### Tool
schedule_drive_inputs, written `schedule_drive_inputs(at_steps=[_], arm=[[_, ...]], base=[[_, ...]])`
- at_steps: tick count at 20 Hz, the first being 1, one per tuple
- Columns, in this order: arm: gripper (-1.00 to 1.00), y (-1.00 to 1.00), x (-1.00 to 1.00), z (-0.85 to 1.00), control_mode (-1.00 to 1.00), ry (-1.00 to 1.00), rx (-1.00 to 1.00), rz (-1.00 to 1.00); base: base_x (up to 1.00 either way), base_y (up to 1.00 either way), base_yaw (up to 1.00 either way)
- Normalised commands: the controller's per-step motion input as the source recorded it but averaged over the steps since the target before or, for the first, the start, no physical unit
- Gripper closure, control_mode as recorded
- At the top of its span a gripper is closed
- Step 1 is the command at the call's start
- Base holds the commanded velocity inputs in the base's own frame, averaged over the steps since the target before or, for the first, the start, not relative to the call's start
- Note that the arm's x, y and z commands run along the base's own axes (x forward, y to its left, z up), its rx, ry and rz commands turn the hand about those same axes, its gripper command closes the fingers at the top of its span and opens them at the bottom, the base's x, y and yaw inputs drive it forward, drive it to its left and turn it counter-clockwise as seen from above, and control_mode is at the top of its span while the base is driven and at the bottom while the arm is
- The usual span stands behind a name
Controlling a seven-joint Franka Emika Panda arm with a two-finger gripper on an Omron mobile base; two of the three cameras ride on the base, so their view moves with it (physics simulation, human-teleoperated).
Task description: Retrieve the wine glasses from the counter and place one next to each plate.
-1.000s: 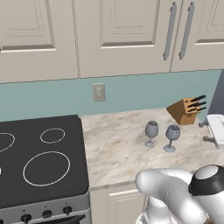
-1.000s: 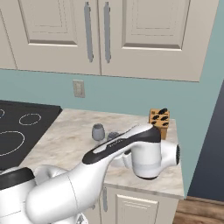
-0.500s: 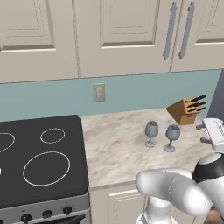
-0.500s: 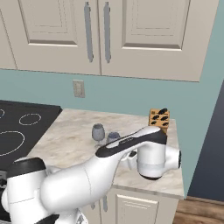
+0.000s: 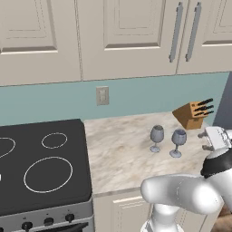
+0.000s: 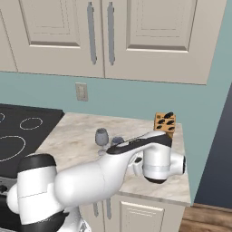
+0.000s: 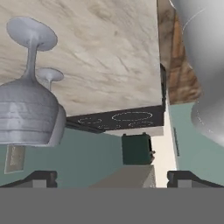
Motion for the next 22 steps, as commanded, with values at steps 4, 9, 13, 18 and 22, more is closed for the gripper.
schedule_drive_inputs(at_steps=[4, 9, 13, 18, 22], arm=[[-1.0, 0.0, 0.17, -0.37, -1.0, 0.0, 0.03, 0.0], [-1.0, 0.0, 0.03, -0.31, -1.0, 0.0, 0.04, 0.0], [-1.0, 0.0, 0.01, -0.22, -1.0, 0.0, 0.02, -0.01], [-1.0, 0.02, 0.12, -0.1, -1.0, 0.02, 0.0, -0.06], [-1.0, 0.07, 0.22, -0.1, -1.0, 0.02, 0.0, -0.1]], base=[[0.0, 0.0, 0.0], [0.0, 0.0, 0.0], [0.0, 0.0, 0.0], [0.0, 0.0, 0.0], [0.0, 0.0, 0.0]])
